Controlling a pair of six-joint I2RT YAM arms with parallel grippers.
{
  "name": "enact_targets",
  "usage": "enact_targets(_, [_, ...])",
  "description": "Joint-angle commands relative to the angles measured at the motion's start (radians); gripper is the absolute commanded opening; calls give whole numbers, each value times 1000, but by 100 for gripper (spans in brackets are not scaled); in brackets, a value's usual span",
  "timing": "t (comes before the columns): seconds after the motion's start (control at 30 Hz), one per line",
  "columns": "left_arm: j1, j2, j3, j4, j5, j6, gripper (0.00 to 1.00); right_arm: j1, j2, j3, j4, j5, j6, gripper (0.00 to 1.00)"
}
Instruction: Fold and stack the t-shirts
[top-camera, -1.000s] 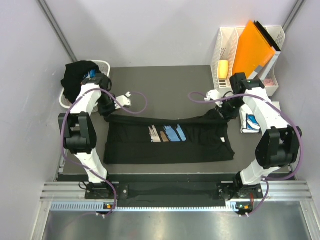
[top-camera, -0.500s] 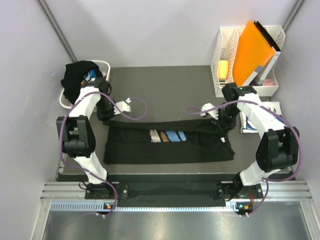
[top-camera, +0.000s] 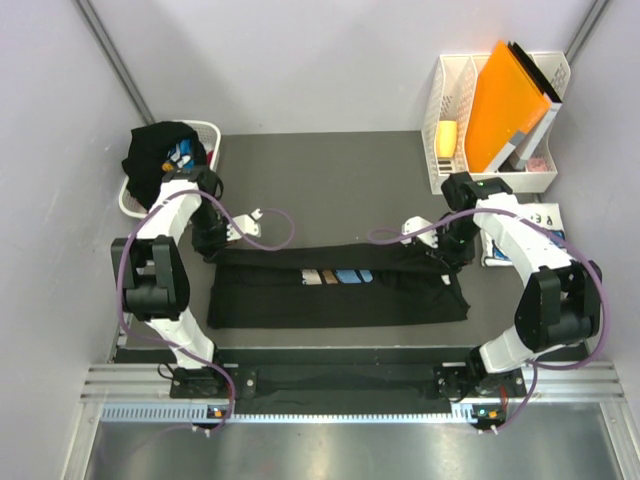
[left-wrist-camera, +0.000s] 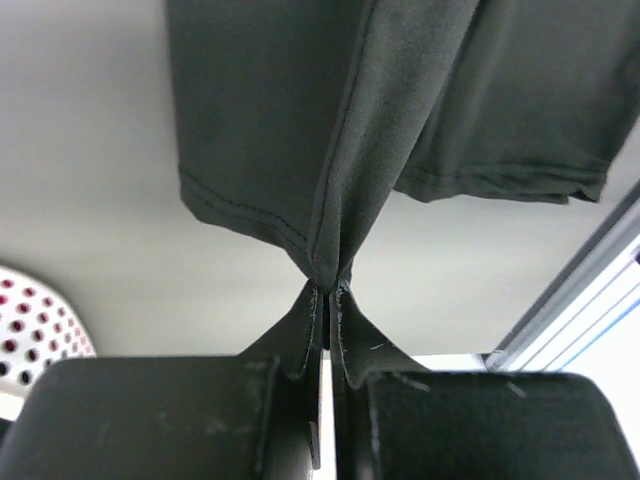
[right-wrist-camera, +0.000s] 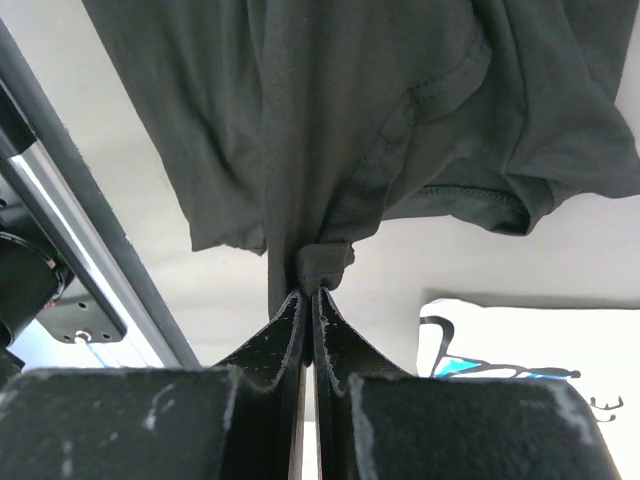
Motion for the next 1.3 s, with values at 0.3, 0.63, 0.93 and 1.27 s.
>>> enact_targets(0.3, [4,8,-17,-97,-22,60,0,23,31,-20,0,12,-39,0])
enact_targets(0.63, [-8,63,10,-141,-36,75,0,66,129,29,20,23,-50,0])
enact_targets(0.93, [-10,60,15,-215,-45,97,0,65,139,20,21,59,-72,0])
enact_targets(1.27, [-13,32,-42,-215,-85,158,0,66,159,17,29,113,-96,0])
